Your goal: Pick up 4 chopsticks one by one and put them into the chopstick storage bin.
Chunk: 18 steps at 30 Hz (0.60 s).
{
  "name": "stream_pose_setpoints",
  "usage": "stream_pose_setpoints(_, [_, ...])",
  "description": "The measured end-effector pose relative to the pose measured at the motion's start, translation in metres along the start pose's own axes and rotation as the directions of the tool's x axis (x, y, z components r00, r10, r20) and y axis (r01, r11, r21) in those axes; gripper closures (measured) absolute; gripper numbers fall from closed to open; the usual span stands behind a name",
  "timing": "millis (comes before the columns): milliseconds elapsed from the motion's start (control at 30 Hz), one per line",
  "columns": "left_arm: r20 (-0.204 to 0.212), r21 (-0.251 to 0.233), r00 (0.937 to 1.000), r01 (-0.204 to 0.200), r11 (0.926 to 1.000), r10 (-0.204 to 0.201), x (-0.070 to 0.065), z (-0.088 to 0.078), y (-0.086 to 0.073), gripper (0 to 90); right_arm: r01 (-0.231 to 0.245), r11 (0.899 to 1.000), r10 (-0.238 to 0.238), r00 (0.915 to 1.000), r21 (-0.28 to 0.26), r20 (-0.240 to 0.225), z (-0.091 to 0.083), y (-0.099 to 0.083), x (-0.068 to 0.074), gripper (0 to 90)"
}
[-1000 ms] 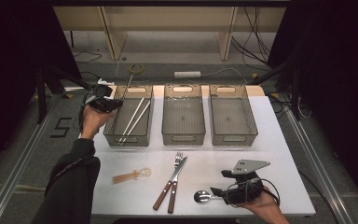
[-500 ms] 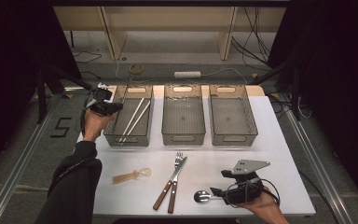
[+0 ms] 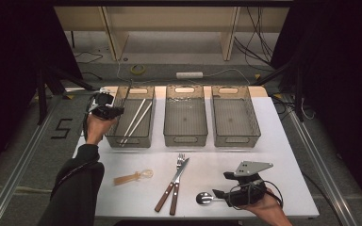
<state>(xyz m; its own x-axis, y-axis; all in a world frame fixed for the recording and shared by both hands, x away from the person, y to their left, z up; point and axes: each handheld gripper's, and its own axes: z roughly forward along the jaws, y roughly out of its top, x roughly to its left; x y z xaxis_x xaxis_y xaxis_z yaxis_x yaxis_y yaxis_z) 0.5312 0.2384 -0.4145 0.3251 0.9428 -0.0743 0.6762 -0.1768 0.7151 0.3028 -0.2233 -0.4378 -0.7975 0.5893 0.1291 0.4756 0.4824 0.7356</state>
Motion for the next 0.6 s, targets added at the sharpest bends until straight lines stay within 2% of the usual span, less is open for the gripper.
stream_pose_setpoints(167, [-0.015,0.006,0.9995,0.028,0.9996,-0.028,0.001,0.001,-0.002,84.5,-0.001,1.000,0.001,1.0000,-0.002,0.000,0.000,0.000,0.000,27.0])
stream_pose_setpoints(233, [-0.015,0.005,0.9983,0.056,0.9984,-0.056,0.002,0.001,-0.002,81.7,0.000,1.000,0.000,1.0000,0.001,-0.001,0.000,-0.001,0.000,27.0])
stream_pose_setpoints(333, [-0.005,0.027,0.9993,0.037,0.9989,-0.037,0.001,-0.001,-0.003,77.2,0.001,1.000,-0.001,1.0000,0.003,0.000,0.000,0.000,0.000,27.0])
stream_pose_setpoints(467, [0.045,0.030,0.9977,0.050,0.9983,-0.052,-0.004,-0.010,-0.004,63.5,-0.005,1.000,0.005,1.0000,0.001,0.002,-0.001,-0.001,-0.001,27.0])
stream_pose_setpoints(533, [0.076,0.045,0.9967,0.025,0.9987,-0.028,-0.011,-0.016,-0.006,57.4,-0.005,1.000,0.005,1.0000,0.001,0.002,0.000,-0.001,-0.001,27.0])
stream_pose_setpoints(600, [0.090,0.029,0.9958,0.014,0.9995,-0.017,-0.018,-0.024,-0.008,50.2,-0.002,1.000,0.002,1.0000,0.006,0.002,0.000,-0.001,0.000,27.0])
